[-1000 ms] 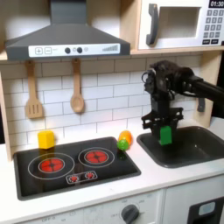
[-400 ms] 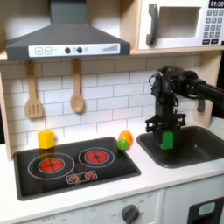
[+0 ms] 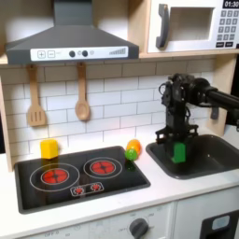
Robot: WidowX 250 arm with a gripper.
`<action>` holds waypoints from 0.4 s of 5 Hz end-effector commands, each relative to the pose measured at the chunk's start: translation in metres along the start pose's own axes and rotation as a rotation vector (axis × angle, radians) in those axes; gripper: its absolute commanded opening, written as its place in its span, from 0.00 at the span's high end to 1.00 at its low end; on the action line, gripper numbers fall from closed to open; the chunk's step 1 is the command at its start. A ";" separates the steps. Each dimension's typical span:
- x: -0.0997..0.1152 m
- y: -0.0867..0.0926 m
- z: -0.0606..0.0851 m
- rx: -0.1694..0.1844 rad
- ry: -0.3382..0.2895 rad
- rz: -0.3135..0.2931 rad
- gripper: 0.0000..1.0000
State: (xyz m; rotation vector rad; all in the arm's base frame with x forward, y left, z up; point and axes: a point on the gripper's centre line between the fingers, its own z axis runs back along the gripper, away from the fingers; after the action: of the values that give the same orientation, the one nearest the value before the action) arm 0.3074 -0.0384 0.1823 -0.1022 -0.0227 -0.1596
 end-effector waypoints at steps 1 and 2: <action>0.003 0.013 -0.001 -0.025 0.011 0.025 1.00; 0.003 0.027 0.006 -0.028 -0.007 0.053 1.00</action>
State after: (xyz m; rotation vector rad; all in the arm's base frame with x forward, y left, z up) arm 0.3154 -0.0102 0.1861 -0.1295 -0.0299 -0.0999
